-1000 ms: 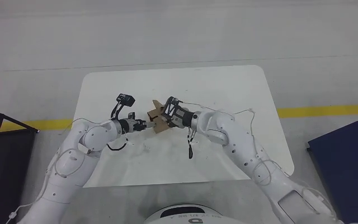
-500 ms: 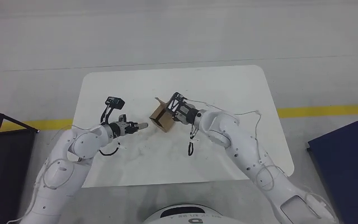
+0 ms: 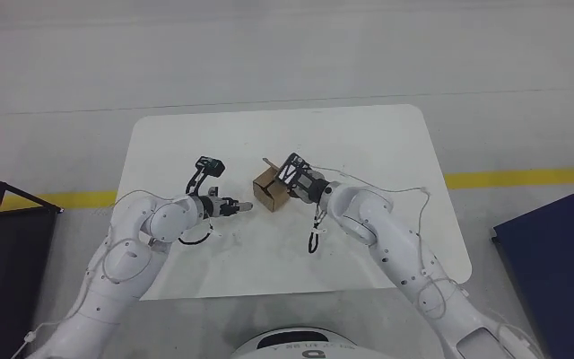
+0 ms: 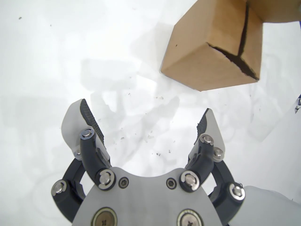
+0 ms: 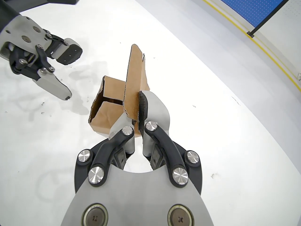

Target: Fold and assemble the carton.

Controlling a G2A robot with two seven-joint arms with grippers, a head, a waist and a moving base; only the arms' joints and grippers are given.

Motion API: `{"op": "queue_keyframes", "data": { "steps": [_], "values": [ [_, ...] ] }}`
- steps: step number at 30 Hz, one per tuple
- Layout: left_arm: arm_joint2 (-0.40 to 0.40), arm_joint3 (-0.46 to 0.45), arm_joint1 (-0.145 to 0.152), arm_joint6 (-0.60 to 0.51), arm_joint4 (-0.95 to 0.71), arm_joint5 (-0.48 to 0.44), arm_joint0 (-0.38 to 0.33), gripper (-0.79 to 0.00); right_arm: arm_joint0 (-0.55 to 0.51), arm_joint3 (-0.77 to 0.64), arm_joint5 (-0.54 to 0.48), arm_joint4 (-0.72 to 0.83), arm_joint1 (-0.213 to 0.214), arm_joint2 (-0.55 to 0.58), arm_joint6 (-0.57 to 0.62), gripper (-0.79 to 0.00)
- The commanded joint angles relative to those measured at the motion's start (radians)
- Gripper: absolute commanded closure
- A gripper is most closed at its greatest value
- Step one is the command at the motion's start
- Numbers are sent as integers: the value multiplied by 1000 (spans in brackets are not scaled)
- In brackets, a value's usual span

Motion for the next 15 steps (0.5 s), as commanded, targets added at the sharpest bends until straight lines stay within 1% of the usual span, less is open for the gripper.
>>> {"op": "queue_keyframes", "data": {
  "steps": [1, 4, 9, 15],
  "values": [
    [25, 27, -7, 7, -5, 0, -26, -785, -1, -3, -2, -5, 0, -2, 1, 0],
    [51, 46, -16, 9, -10, 6, -57, -785, -3, -7, -11, -11, 1, 0, 2, 0],
    [71, 65, -24, 6, -6, 10, -87, -785, -4, -10, -36, -12, 3, 6, 0, 0],
    [86, 78, -30, 2, -10, 11, -103, -785, 14, 14, -108, 45, 0, -7, -15, 0]
  ]
}}
